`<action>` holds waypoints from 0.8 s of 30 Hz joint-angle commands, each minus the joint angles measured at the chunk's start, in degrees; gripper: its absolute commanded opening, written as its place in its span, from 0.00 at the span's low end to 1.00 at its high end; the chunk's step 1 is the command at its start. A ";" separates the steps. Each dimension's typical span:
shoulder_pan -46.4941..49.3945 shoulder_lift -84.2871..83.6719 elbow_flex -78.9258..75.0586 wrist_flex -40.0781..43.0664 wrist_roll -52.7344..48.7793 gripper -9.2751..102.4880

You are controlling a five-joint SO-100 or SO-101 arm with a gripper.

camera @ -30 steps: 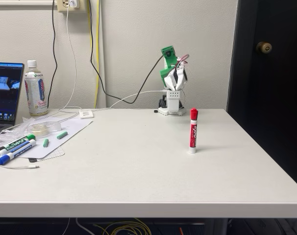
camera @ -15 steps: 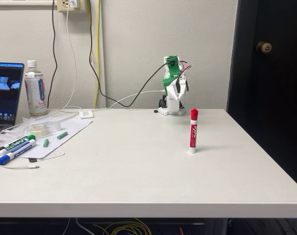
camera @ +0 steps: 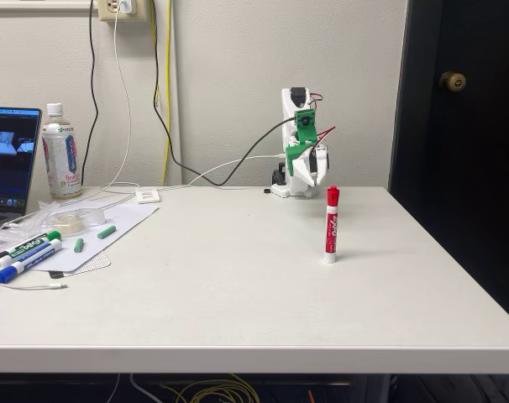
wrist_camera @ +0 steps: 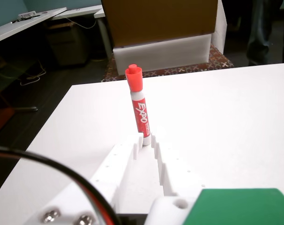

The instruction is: Pick up the red marker.

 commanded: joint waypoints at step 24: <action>-0.97 -47.37 -23.12 -33.22 -3.52 0.31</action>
